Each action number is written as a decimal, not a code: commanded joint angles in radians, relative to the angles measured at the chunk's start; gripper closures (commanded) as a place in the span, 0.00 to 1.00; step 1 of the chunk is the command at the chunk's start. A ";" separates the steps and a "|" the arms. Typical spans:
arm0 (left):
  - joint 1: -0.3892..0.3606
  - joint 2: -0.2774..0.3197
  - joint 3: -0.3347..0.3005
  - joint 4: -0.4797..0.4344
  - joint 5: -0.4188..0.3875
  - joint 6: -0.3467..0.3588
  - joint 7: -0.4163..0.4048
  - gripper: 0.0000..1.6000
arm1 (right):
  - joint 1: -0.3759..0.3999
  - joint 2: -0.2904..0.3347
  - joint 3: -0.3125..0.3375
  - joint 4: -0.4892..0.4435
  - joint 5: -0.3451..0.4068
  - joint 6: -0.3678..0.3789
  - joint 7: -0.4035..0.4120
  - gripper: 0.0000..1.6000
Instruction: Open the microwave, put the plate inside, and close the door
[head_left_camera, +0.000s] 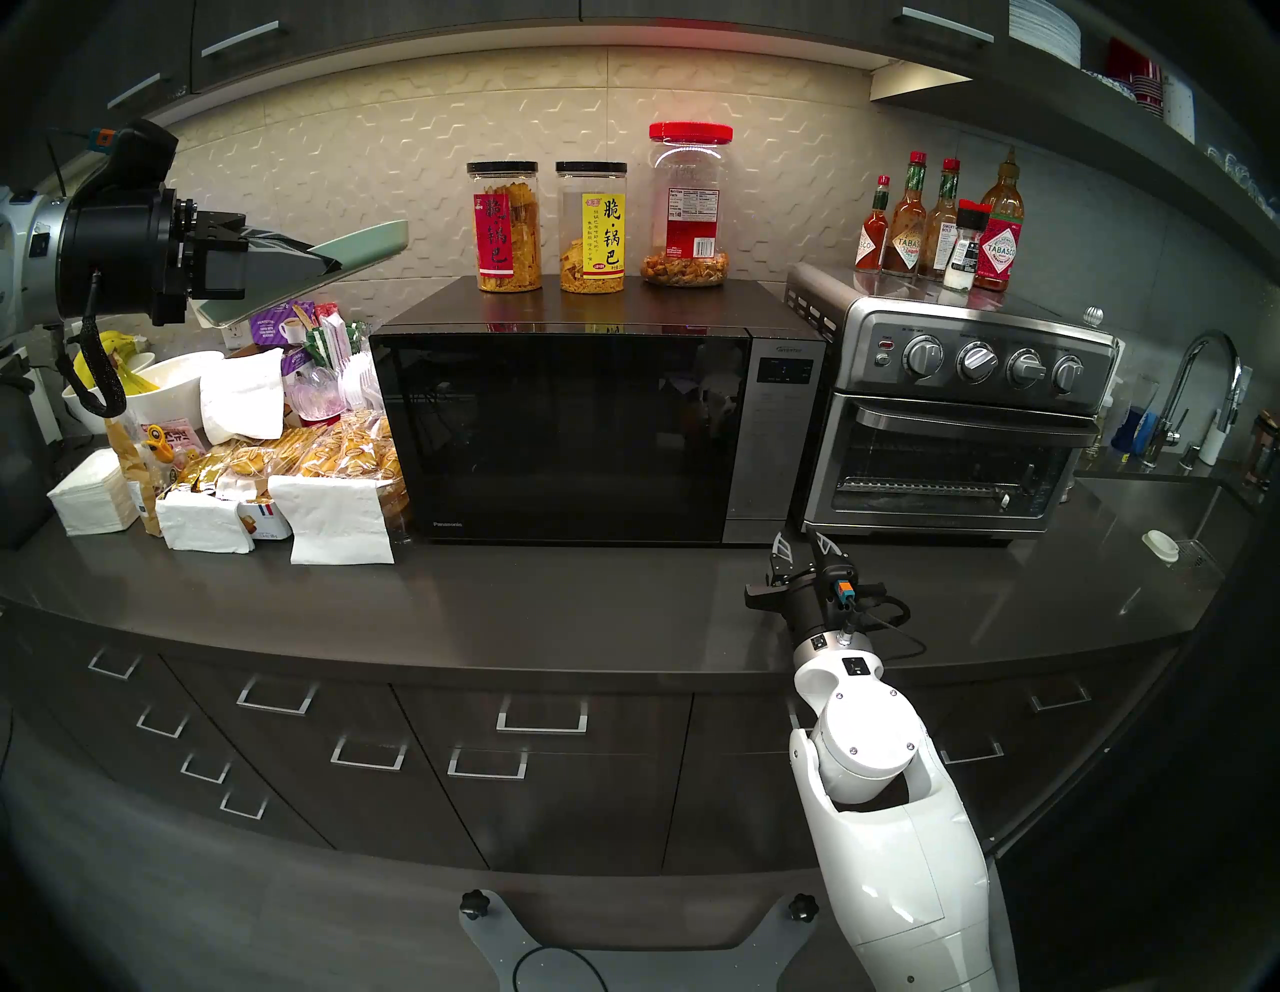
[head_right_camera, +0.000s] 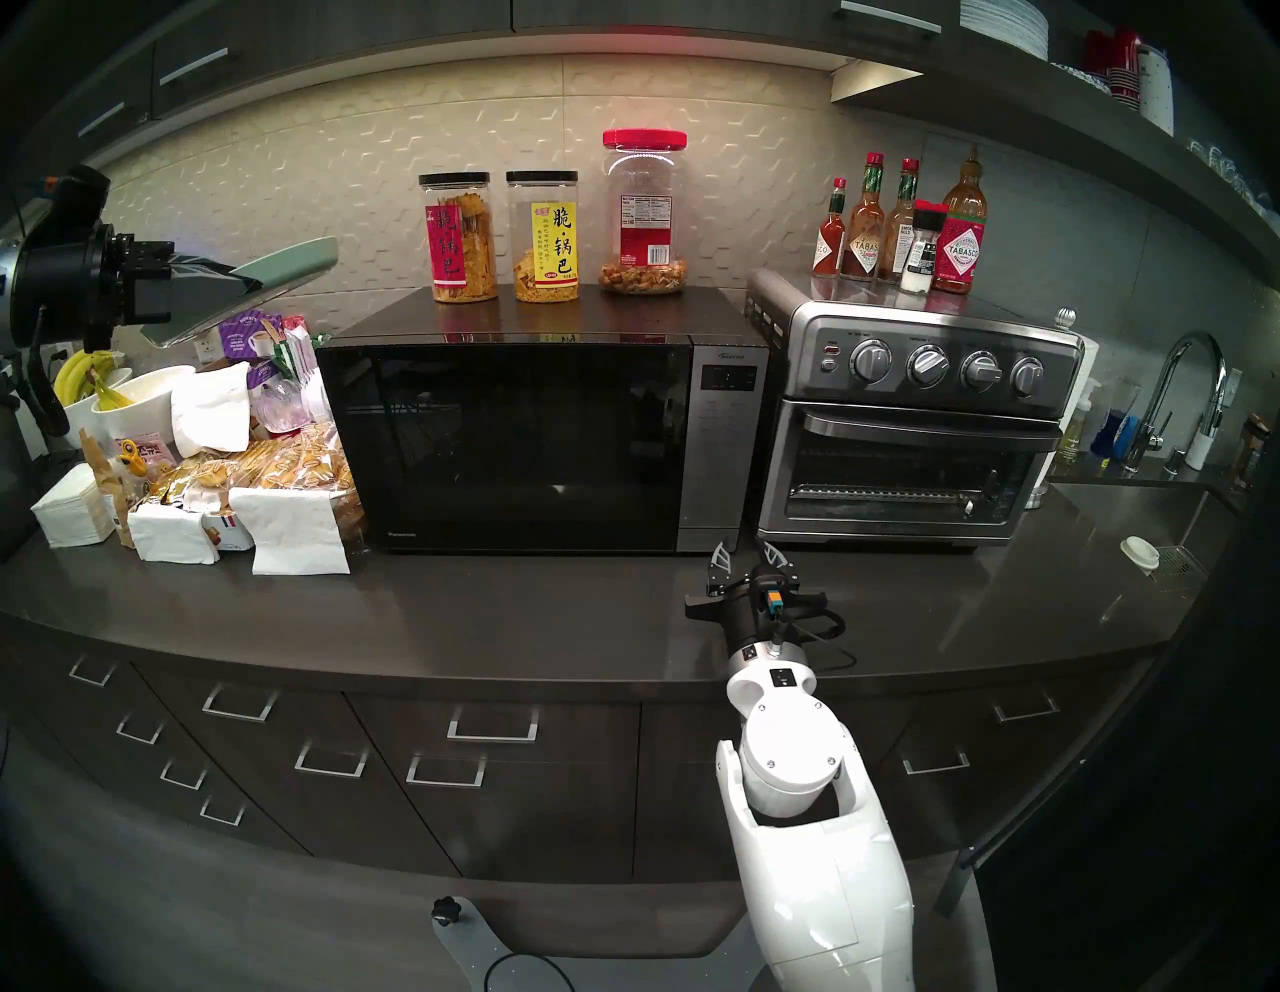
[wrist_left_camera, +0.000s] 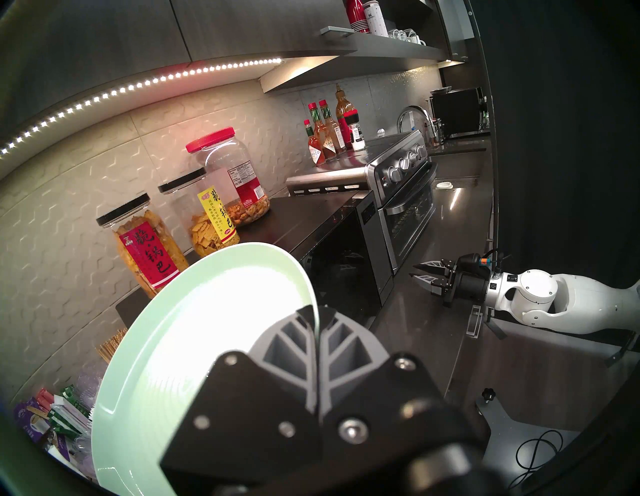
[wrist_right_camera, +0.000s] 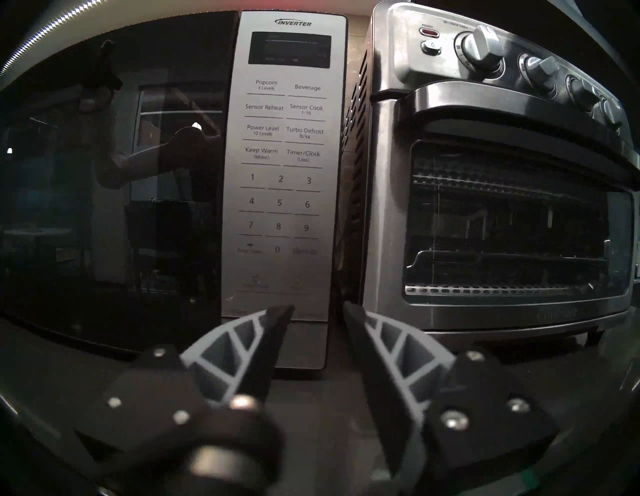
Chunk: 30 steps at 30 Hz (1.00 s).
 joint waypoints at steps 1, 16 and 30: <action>-0.008 0.001 -0.012 -0.002 0.000 0.000 -0.003 1.00 | 0.037 0.027 0.013 -0.019 0.015 0.030 0.041 0.53; -0.008 0.001 -0.012 -0.002 0.001 0.000 -0.003 1.00 | 0.045 0.047 0.003 -0.026 -0.001 0.099 0.080 1.00; -0.008 0.001 -0.012 -0.002 0.001 0.000 -0.003 1.00 | 0.103 0.012 -0.025 0.004 -0.048 0.192 0.043 1.00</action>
